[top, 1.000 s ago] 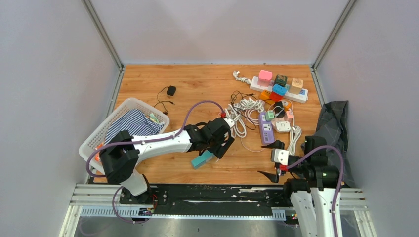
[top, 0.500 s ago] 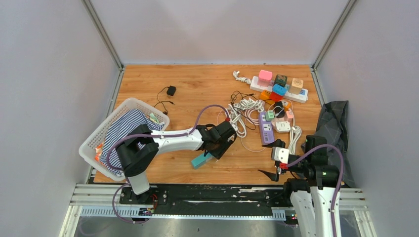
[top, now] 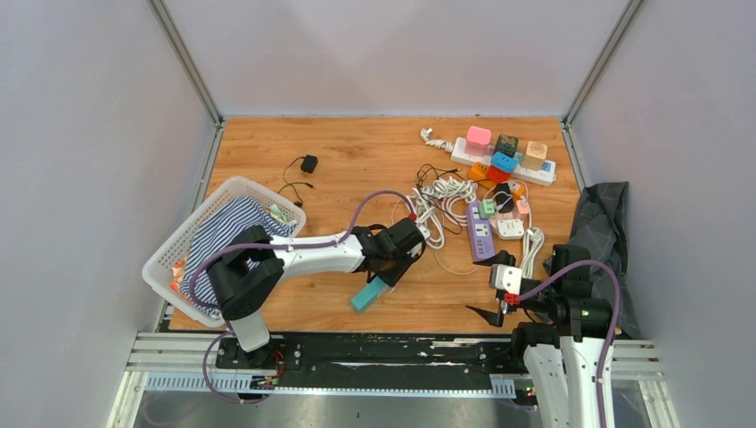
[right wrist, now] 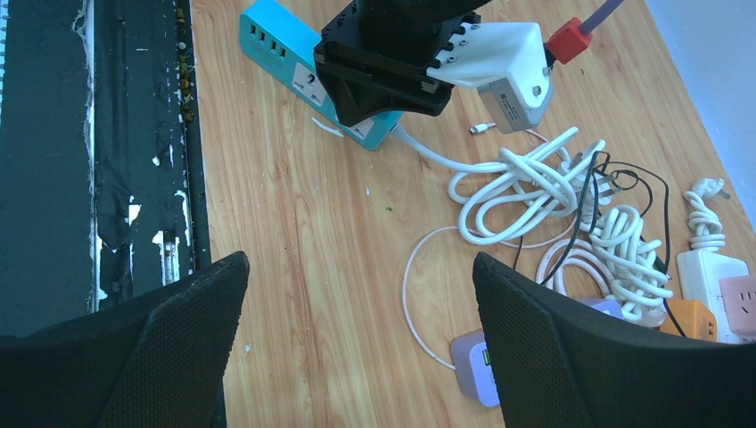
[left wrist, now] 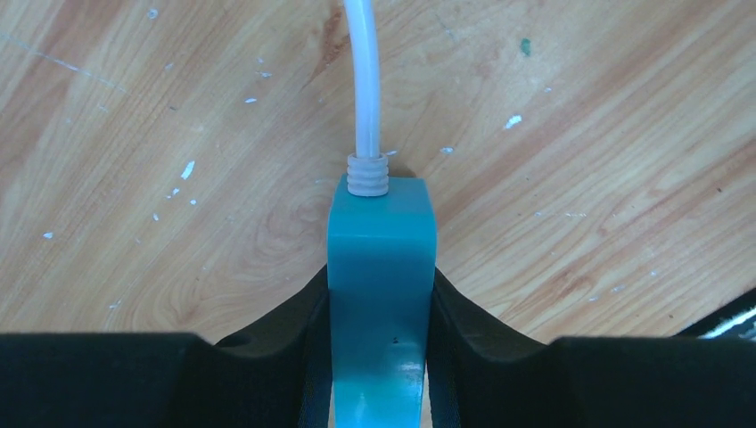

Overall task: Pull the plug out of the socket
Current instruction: Pick up the socket from the corner of the board.

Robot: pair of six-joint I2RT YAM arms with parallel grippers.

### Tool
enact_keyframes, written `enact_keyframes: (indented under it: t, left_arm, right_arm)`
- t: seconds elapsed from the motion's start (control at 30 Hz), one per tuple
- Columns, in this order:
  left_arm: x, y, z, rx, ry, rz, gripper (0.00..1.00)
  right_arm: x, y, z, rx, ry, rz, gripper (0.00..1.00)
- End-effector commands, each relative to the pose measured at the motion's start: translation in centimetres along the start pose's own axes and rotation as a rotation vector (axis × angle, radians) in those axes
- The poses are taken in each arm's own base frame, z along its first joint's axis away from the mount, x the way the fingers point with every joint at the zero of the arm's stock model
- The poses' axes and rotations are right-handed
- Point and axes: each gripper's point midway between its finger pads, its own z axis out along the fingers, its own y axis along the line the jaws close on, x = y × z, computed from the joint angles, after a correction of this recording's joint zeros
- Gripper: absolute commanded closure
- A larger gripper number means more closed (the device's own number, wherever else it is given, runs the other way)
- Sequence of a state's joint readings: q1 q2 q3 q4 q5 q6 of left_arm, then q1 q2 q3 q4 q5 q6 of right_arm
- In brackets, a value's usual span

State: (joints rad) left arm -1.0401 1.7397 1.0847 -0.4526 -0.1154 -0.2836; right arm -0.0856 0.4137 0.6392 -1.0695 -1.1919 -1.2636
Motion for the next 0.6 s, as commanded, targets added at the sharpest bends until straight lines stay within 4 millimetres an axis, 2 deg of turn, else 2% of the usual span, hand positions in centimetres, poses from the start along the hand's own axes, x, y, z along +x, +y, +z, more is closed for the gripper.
enact_keyframes:
  t: [0.0,0.17,0.57]
  left_arm:
    - [-0.3,-2.3,-1.1,0.16,-0.05,0.049,1.0]
    - [0.5,-4.7,-1.7,0.318,-0.057,0.09,1.0]
    - [2.6,-7.2,-2.3,0.475,-0.022,0.142,1.0]
  right_arm:
    - [0.5,0.3,0.1,-0.001,0.003,0.04,0.04]
    - [0.5,0.3,0.1,-0.002,0.002,0.039,0.04]
    - [0.5,0.2,0.1,-0.001,0.004,0.041,0.04]
